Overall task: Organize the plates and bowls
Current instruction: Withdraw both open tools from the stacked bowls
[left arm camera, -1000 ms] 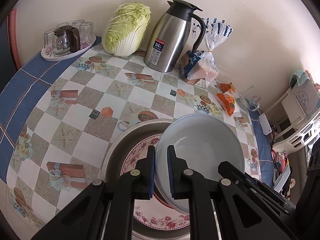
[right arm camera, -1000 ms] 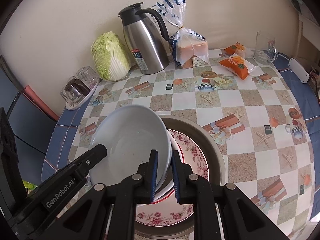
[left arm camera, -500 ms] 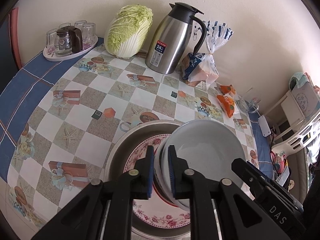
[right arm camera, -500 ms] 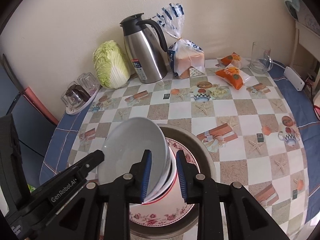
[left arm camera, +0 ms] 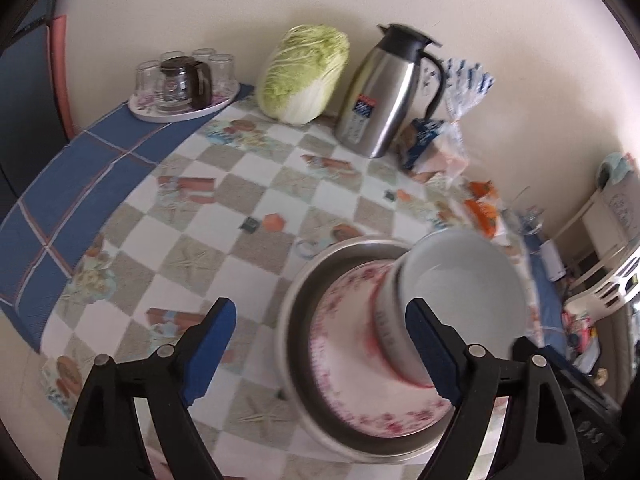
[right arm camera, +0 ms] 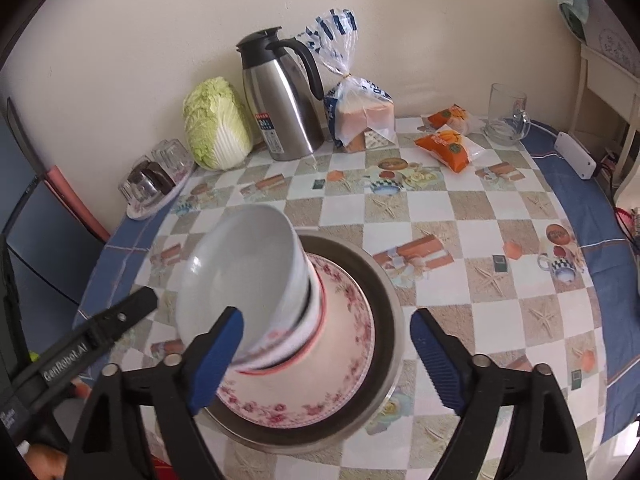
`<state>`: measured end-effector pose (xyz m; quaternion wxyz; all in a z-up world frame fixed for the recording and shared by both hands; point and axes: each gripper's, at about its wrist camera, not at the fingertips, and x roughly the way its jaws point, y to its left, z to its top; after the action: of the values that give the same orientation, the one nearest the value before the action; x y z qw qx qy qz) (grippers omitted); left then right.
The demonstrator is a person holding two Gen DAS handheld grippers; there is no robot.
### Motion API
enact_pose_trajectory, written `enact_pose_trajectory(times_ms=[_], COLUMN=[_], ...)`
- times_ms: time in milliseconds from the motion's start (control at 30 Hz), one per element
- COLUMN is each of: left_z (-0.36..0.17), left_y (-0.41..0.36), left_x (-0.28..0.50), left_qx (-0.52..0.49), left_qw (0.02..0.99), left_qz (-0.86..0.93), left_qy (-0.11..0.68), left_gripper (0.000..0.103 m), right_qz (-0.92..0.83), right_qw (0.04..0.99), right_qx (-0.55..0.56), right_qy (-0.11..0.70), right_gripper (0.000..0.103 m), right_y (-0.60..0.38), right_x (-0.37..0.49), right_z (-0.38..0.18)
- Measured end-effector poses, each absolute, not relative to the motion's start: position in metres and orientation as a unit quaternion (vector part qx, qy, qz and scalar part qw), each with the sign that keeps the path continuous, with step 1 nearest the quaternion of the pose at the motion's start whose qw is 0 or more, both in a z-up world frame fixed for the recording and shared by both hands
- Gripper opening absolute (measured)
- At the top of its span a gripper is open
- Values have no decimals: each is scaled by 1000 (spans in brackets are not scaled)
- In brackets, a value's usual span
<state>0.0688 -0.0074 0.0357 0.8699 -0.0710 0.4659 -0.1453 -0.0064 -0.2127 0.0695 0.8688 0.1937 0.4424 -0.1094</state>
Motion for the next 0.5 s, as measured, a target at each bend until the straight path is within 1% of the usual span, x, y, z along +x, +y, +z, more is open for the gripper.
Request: enact_pose_trajectory(times_ms=[67, 133, 200, 233, 267, 400, 500], left_z=[29, 25, 20, 19, 17, 15, 14], left_y=[-4, -1, 2, 2, 3, 3, 0], left_x=[68, 67, 67, 67, 66, 64, 61], left_qx=[-58, -53, -52, -51, -49, -37, -3], left_qw=[869, 867, 863, 862, 862, 865, 872], left_qz=[-135, -133, -133, -134, -135, -135, -121], left_qy=[472, 478, 485, 486, 486, 482, 474], left_gripper=[87, 88, 89, 96, 97, 98, 97], right_qz=[-109, -109, -106, -106, -107, -107, -105], right_qw=[868, 868, 867, 867, 867, 868, 867], right_qx=[195, 197, 202, 202, 202, 201, 200], right_qy=[443, 443, 442, 443, 443, 442, 443], right_gripper=[99, 102, 103, 103, 103, 103, 103], right_y=[-213, -214, -216, -216, -216, -216, -216], right_x=[-10, -14, -17, -18, -19, -22, -23], right_z=[66, 63, 61, 60, 59, 55, 53])
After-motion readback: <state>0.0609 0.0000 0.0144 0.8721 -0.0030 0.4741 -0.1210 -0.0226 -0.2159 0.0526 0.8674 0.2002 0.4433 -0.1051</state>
